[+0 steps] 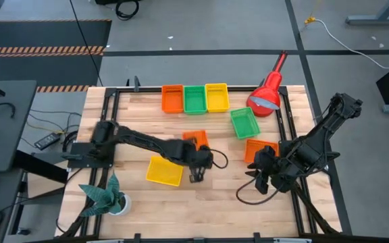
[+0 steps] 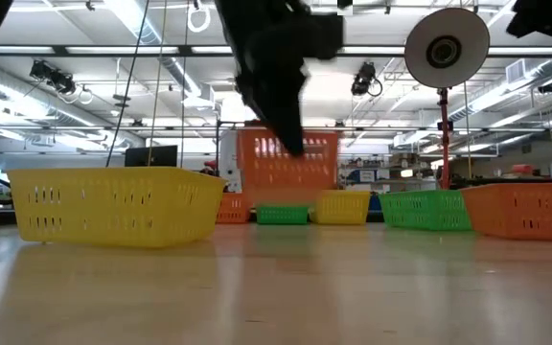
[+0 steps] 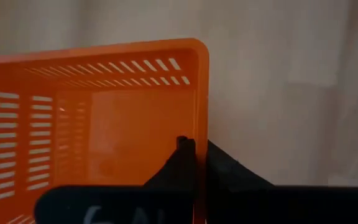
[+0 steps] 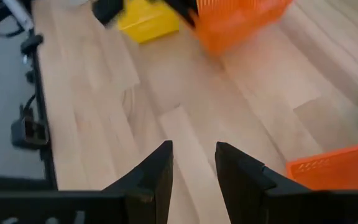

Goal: Stack baskets by color
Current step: Stack the orange bin on top of the orange bin

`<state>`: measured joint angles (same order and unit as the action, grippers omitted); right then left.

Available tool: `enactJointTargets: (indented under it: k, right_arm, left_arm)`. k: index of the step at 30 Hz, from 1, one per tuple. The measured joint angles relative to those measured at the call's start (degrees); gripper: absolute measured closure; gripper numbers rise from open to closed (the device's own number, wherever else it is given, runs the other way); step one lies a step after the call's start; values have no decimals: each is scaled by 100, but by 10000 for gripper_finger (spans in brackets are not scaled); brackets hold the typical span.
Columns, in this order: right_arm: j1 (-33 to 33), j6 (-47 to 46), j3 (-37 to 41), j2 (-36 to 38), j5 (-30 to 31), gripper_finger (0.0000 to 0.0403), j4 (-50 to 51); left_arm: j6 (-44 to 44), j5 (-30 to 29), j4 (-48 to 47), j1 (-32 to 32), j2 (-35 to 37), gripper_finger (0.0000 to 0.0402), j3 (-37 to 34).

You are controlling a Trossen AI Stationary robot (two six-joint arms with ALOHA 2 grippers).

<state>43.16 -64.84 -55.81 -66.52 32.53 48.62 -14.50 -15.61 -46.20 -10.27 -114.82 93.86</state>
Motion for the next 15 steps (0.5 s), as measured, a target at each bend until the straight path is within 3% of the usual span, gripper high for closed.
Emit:
enactJointTargets:
  k: [4, 9, 11, 15]
  right_arm:
    - [-353, -11, 0, 0, 92, 278, -174]
    - [-919, 54, 0, 0, 96, 278, -615]
    - [-1127, 152, 0, 0, 99, 278, -861]
    - [-1522, 442, 0, -45, 112, 281, -1400]
  left_arm:
    - [1037, -565, -520, 344, 665, 393, -89]
    - [2026, -598, -239, 1313, 1735, 393, -1110]
    - [2487, -355, 137, 1849, 2202, 394, -1650]
    - [3706, 872, 1009, 2939, 2866, 394, -2528]
